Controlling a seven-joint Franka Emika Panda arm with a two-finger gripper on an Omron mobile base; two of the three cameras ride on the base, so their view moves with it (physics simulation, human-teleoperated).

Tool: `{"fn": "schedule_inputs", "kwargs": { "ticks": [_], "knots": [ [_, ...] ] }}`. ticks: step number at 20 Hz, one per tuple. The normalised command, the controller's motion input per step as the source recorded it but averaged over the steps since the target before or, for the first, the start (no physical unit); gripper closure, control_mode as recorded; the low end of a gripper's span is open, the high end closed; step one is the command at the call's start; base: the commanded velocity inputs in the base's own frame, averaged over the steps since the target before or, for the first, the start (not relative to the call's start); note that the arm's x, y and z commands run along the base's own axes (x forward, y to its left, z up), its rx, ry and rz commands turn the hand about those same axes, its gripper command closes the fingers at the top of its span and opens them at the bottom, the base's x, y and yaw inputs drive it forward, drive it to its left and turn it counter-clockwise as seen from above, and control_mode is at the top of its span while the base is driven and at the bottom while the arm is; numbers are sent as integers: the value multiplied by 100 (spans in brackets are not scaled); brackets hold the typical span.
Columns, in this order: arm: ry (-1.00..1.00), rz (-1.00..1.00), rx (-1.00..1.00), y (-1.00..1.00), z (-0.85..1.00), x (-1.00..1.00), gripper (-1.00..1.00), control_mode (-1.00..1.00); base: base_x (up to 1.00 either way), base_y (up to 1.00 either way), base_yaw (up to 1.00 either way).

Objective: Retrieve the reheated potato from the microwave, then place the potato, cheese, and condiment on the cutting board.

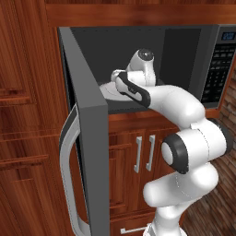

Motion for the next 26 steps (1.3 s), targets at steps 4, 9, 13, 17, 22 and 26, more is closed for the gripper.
{"fn": "schedule_inputs", "kwargs": {
  "ticks": [4,9,13,17,22,26],
  "knots": [
    [0,2,0,-1,-20,10,-100,-100,0,0,0],
    [3,1,1,0,-30,0,100,-100,0,0,0],
    [3,0,4,0,-32,0,100,-100,0,0,0],
    [1,1,4,0,-26,0,100,-100,0,0,0],
    [-1,3,3,-1,-9,-14,100,-100,0,0,0],
    [-8,4,3,0,0,-49,100,-100,0,0,0]
  ]
}}
